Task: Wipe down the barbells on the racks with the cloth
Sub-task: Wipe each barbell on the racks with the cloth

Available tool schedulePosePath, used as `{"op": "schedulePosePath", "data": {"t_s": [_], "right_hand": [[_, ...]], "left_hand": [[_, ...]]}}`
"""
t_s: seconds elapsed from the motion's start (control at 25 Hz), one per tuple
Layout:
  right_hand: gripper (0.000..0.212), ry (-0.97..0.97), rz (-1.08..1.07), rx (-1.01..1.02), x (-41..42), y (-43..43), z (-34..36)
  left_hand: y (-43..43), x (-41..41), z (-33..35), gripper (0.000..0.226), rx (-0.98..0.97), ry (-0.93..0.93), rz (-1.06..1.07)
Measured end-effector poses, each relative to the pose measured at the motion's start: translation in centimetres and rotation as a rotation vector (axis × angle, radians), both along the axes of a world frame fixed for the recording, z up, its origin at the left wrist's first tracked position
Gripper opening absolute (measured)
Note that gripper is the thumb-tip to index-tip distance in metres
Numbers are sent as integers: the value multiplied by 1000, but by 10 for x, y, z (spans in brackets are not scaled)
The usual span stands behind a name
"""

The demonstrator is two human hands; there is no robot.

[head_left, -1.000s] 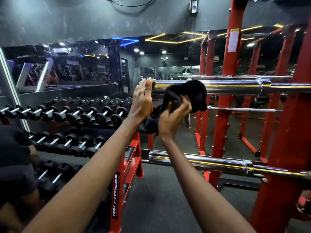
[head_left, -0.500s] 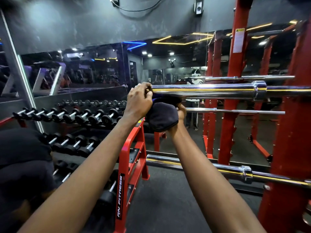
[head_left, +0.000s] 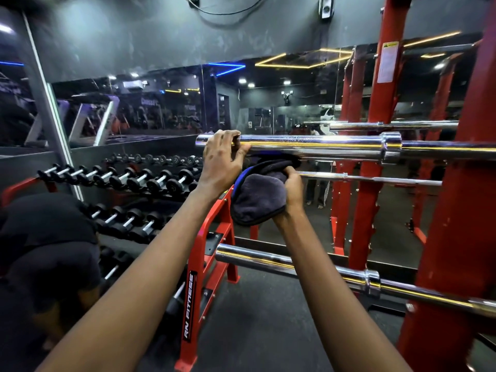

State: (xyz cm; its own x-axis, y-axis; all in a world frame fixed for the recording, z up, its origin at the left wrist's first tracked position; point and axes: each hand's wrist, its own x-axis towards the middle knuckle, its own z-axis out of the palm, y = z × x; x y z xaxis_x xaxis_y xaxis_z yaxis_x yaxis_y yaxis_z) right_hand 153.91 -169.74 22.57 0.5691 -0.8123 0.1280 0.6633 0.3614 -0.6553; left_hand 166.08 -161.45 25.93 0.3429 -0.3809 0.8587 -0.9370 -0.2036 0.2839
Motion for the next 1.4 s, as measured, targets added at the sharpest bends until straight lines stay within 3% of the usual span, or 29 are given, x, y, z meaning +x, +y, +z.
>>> {"op": "schedulePosePath", "data": {"t_s": [0.16, 0.24, 0.32, 0.44, 0.52, 0.6, 0.72, 0.84, 0.96, 1.0, 1.12, 1.2, 1.4], "right_hand": [[23, 141, -328, -293, -26, 21, -7], [19, 169, -610, -540, -40, 29, 1], [28, 241, -877, -783, -49, 29, 9], [48, 342, -1127, -992, -53, 22, 23], [46, 530, -1219, -1157, -47, 13, 36], [42, 836, -1187, -1367, -35, 11, 43], [37, 905, -1132, -1599, -26, 12, 45], [33, 927, -1213, -1531, -52, -10, 54], [46, 981, -1244, -1340, -76, -28, 64], [47, 955, -1205, -1366, -75, -26, 66], [41, 932, -987, -1694, -60, -5, 59], [41, 950, -982, -1741, -61, -3, 51], [36, 983, -1246, -1434, -114, -41, 49]], "left_hand": [[4, -4, 1, 40, -56, 16, -32], [3, -6, 1, 40, -52, 10, -34], [4, -5, 2, 40, -38, 16, -39], [8, -1, 4, 34, -34, 33, -71], [8, 0, 4, 32, -27, 15, -59], [5, -1, 4, 33, -16, 18, -40], [5, -3, 4, 37, -25, 25, -38], [5, -6, 2, 36, -18, 26, -29], [6, -12, 7, 32, 0, 59, -20], [7, -14, 10, 31, -2, 74, -23], [6, -23, 14, 30, 15, 65, 27], [3, -30, 13, 35, -2, 56, 18], [-16, -60, 13, 48, 39, -41, -257]]}}
